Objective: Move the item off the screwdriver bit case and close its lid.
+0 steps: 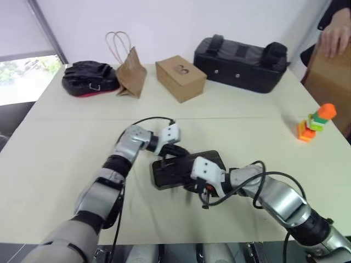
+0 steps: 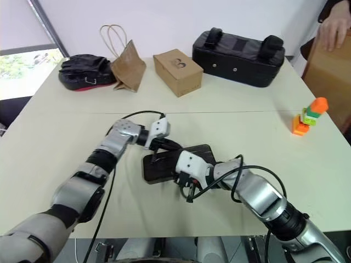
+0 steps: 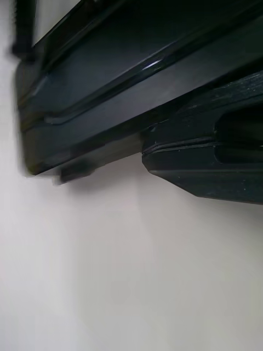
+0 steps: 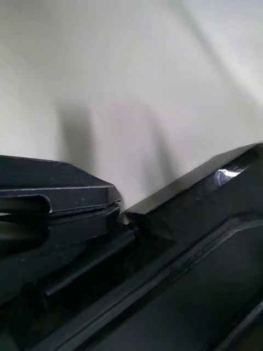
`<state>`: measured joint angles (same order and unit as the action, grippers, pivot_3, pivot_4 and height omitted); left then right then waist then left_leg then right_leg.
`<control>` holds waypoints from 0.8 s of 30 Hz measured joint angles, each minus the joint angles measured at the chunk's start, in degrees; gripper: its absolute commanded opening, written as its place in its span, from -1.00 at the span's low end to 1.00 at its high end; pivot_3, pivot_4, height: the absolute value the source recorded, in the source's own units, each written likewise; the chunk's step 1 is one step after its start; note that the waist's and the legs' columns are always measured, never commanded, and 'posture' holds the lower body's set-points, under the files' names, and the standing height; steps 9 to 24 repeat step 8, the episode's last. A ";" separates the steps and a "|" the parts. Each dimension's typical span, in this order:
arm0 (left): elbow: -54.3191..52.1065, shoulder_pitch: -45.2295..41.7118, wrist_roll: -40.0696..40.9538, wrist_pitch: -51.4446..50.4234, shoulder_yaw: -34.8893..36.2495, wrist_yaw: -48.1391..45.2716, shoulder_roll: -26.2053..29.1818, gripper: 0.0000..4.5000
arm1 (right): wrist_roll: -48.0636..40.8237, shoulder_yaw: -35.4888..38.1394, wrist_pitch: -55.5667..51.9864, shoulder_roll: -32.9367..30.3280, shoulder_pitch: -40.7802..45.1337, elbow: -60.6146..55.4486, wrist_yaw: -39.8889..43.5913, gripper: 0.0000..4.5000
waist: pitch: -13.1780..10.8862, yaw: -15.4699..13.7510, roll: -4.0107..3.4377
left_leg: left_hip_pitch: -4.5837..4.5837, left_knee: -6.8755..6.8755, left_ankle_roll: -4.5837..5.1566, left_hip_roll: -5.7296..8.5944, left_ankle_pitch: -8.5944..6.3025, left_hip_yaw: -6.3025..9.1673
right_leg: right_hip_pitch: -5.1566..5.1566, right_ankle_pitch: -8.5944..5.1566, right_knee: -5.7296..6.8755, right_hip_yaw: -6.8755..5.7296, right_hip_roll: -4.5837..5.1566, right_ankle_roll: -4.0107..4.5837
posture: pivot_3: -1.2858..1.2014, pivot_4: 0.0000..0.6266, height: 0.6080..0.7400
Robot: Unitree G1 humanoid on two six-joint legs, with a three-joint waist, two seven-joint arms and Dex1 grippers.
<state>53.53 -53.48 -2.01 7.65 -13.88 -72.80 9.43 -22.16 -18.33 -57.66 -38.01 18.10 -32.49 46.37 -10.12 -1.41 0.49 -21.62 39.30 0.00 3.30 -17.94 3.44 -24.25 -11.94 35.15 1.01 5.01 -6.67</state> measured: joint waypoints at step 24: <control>4.06 -4.36 9.97 -2.88 15.40 9.35 6.33 -1.00 | -33.74 38.03 -10.00 -5.52 -12.32 -7.99 7.47 -0.99 | -0.05 0.84 0.13 | -0.18 -0.06 0.07 -0.10 -0.04 -0.08 | -0.30 0.01 0.04 0.02 -0.05 -0.02 | 0.03 -0.52 1.00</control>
